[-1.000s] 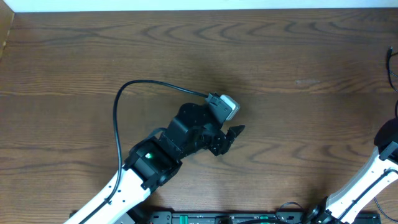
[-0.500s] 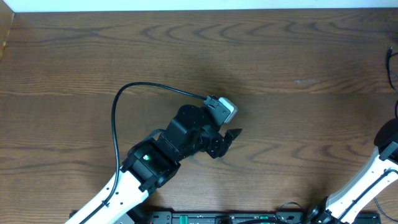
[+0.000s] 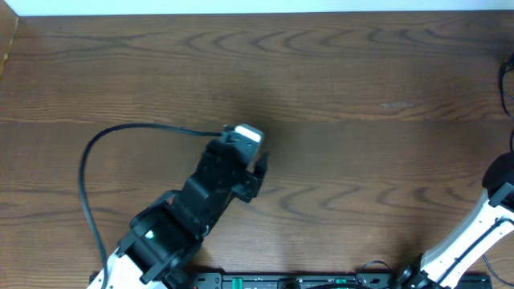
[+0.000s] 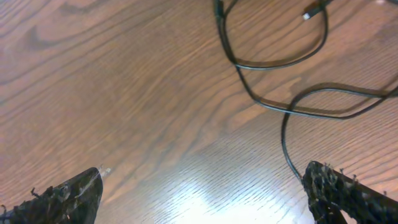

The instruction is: Untangle cables

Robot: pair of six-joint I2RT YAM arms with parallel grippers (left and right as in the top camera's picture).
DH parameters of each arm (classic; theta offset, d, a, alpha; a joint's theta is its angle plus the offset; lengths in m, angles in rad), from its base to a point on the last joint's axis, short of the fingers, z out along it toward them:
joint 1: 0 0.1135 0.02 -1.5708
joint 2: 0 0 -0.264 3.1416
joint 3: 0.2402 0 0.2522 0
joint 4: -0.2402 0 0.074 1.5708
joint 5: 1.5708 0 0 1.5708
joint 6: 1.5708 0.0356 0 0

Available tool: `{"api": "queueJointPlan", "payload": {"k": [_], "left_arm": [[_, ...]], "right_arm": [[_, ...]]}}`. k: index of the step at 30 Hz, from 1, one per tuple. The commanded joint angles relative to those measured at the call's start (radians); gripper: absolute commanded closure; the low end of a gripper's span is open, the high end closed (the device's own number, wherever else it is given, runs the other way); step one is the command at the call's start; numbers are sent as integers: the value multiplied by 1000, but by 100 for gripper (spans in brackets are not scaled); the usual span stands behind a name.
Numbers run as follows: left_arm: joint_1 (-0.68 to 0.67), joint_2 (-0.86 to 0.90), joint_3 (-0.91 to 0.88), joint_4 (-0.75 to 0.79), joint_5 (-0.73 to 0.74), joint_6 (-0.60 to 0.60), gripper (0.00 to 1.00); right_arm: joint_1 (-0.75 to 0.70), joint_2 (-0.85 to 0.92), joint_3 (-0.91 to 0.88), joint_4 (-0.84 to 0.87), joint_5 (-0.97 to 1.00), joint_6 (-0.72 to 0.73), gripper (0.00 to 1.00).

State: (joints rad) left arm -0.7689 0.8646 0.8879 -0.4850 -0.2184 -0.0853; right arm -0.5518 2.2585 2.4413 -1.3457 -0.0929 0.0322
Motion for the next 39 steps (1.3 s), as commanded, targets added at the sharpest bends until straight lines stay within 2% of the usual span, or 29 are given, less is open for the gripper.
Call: {"api": "queueJointPlan", "payload": {"k": [1,6,10,15,20,23,32,33,39], "left_arm": [[0,-45,19,-28,-143,-51,34],[2,-71,19,-88,-195,-51,34],[3,-71,19,-119,-240,-51,34],[40,-71,19,-124,-239,-47,33],[126,-70,19,-117,-233,-44,25],[184,-70,19,-116,-148,-43,23],[240,-69,19,-118,-110,-44,6],[240,-69,19,-120,-110,-44,0],[240,-69,19,-119,-115,-43,2]], "right_arm": [[63,-64,12,-4,-13,-22,1],[191,-92,12,-7,-1,-21,1],[293,-92,12,-55,119,47,1],[381,-92,12,-103,117,49,1],[450,-92,12,-150,108,51,1],[499,-92,12,-166,109,68,1],[546,-93,12,-226,109,102,1],[544,-93,12,-237,109,102,1],[538,-95,12,-283,109,101,1]]}}
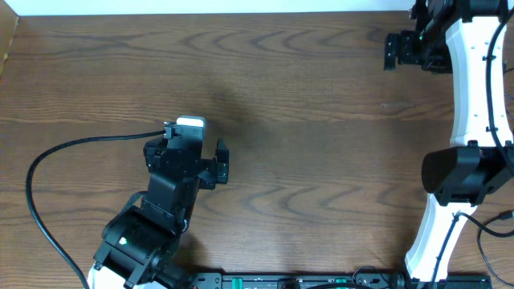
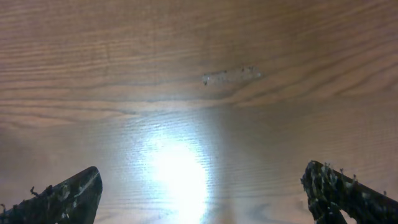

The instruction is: Untangle cables

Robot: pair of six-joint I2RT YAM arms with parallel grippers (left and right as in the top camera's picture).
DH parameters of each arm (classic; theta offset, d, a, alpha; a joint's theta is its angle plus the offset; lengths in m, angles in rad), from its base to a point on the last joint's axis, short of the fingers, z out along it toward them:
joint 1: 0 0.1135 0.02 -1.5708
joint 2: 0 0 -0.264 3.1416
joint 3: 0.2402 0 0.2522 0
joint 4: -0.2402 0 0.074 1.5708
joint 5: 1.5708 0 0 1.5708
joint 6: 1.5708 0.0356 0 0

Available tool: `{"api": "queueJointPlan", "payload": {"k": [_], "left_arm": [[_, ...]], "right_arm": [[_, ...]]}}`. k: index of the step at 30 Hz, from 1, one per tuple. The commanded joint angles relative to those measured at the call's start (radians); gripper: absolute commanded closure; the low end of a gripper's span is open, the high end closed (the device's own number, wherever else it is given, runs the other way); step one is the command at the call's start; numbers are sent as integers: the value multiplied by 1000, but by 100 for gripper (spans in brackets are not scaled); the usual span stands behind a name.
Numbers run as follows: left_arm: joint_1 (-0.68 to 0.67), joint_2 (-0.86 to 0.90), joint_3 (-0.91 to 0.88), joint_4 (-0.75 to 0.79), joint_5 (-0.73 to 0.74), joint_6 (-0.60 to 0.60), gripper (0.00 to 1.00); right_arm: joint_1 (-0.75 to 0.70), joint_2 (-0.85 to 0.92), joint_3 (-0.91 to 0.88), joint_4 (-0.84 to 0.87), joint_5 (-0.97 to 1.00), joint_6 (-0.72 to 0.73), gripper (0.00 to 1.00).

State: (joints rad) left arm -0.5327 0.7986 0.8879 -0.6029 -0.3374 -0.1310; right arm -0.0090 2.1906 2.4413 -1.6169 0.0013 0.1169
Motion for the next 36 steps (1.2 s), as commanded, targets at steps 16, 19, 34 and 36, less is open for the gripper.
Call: {"api": "queueJointPlan", "payload": {"k": [16,19,34,36], "left_arm": [[80,52,19,23,4,2,2],[80,56,19,40,5,-17,2],[113,-61,19,5,12,-107,2],[113,-81,19,-25,12,-107,2]], "right_arm": [[2,-159,12,-82,45,16,1],[5,-209,10,-82,44,18,1],[63,-576,-181,-32,60,45,1],[63,-637,-269,4,86,64,1]]}}
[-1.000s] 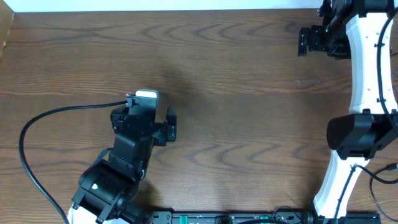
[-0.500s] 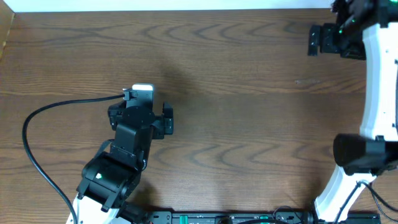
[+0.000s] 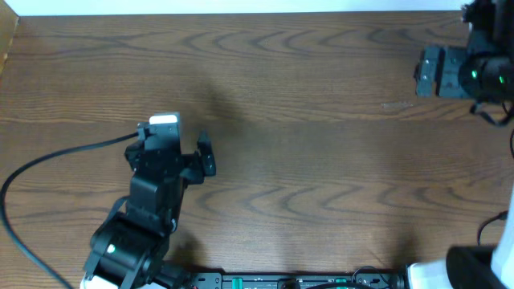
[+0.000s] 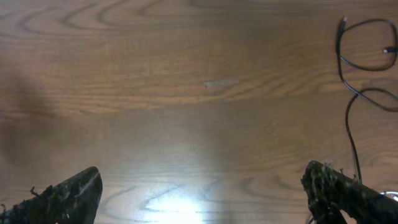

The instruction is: Untangle cables

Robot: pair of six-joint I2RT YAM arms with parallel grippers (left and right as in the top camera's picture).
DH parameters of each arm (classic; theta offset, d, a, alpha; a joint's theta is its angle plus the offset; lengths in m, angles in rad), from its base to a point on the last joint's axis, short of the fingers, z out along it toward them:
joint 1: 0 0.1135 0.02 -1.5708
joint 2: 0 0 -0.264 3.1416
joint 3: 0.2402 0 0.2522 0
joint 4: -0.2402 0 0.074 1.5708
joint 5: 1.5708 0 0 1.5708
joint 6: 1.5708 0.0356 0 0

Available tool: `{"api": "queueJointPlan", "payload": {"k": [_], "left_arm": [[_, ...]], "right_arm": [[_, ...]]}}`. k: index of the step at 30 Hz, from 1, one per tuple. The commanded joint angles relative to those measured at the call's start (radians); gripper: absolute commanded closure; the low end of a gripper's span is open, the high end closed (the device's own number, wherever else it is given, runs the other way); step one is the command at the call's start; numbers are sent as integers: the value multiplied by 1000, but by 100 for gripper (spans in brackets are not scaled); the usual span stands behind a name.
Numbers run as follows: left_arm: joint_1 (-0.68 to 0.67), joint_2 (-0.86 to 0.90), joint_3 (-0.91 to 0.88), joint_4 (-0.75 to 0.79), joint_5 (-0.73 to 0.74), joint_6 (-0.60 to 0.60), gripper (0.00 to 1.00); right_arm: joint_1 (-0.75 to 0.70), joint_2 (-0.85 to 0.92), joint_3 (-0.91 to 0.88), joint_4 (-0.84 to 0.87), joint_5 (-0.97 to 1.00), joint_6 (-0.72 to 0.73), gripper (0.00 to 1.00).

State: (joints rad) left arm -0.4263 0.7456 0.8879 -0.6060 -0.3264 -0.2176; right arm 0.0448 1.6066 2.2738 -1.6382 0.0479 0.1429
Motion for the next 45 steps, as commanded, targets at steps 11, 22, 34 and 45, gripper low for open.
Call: {"api": "queueJointPlan", "payload": {"k": [11,22,34,45], "left_arm": [[6,-103,19,-98,1,-21,2],[6,-264,-13,-198,0,-60,2],[6,-542,-217,-222,23,-117,2],[6,-599,-281,-261,20,-103,2]], "right_arm": [[9,-473,-755,359,-5,44,1],[9,-925,-1172,481,-17,67,1],[9,-1307,-1437,615,-45,95,1],[9,-1299,-1524,624,-51,135,1]]}}
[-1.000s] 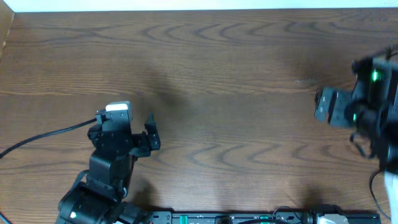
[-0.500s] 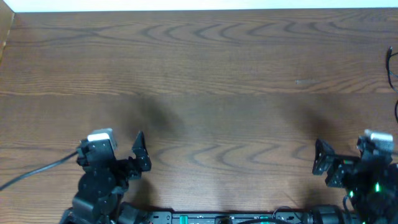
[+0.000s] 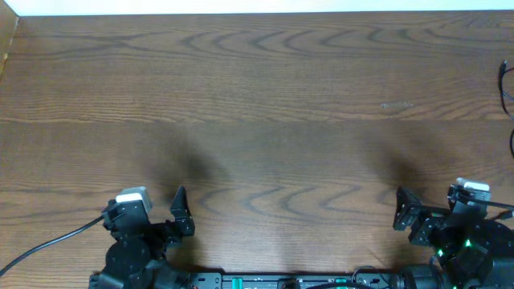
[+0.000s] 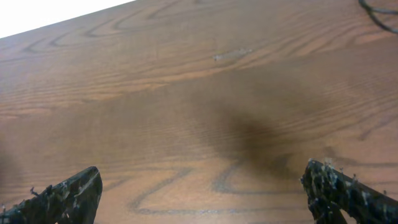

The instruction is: Untangle cables

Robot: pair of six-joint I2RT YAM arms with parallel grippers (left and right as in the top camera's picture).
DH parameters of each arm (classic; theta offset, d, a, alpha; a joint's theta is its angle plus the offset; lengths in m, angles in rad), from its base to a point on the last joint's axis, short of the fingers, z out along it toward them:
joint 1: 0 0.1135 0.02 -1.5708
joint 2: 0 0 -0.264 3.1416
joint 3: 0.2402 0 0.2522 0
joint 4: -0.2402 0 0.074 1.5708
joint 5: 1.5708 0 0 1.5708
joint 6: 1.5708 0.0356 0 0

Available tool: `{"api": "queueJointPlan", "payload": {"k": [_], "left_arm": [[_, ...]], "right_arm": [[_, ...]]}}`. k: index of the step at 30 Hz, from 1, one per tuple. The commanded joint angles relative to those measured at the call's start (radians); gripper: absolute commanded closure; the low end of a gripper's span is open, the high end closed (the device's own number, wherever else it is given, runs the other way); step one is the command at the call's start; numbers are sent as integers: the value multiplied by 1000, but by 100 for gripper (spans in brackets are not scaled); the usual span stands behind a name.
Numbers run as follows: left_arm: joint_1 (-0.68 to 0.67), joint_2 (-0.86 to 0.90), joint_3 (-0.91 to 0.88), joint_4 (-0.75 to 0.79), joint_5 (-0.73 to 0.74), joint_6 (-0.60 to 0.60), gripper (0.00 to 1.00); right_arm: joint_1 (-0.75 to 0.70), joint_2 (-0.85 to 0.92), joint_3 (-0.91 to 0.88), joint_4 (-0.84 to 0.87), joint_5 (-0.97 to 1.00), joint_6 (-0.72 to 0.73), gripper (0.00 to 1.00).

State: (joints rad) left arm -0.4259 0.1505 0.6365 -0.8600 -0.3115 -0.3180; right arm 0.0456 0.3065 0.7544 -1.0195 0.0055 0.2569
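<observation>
Only a short piece of the black cables (image 3: 507,79) shows at the table's right edge in the overhead view. In the right wrist view a loop of cable (image 4: 375,9) shows in the top right corner. My left gripper (image 3: 149,210) is at the front left edge, open and empty. At the front right edge my right gripper (image 3: 439,206) is also open. Its two dark fingertips (image 4: 345,186) stand wide apart over bare wood, far from the cables, with nothing between them (image 4: 202,199).
A black lead (image 3: 38,246) runs from the left arm off the bottom left corner. The wooden table (image 3: 265,96) ends at a white strip along the back. A faint scuff mark (image 3: 396,104) lies at the right of centre.
My left gripper has moved from the mid-left of the table back to the front left edge. My right gripper has moved from the far right back to the front right edge. Both remain open.
First my left gripper stood near the table's centre while my right wrist looked down on the cable loops. Then the right arm reached to the back right corner and the left gripper had shifted left. Now both sit at the front edge, empty, the cables at the right.
</observation>
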Motion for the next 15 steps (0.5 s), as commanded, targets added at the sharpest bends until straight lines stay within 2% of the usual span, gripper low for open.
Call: {"api": "queueJointPlan", "payload": {"k": [1,7,11,15], "left_arm": [[6,-3,-38,-7,5,-12,2],[6,-3,-48,-6,3,-47,2],[6,-3,-48,-23,5,-47,2],[6,-3,-48,-44,5,-47,2]], "right_arm": [[8,2,-5,6,-13,20,1],[8,2,-13,10,-12,21,1],[8,2,-14,8,18,103,1],[8,2,-19,3,18,110,1]]}}
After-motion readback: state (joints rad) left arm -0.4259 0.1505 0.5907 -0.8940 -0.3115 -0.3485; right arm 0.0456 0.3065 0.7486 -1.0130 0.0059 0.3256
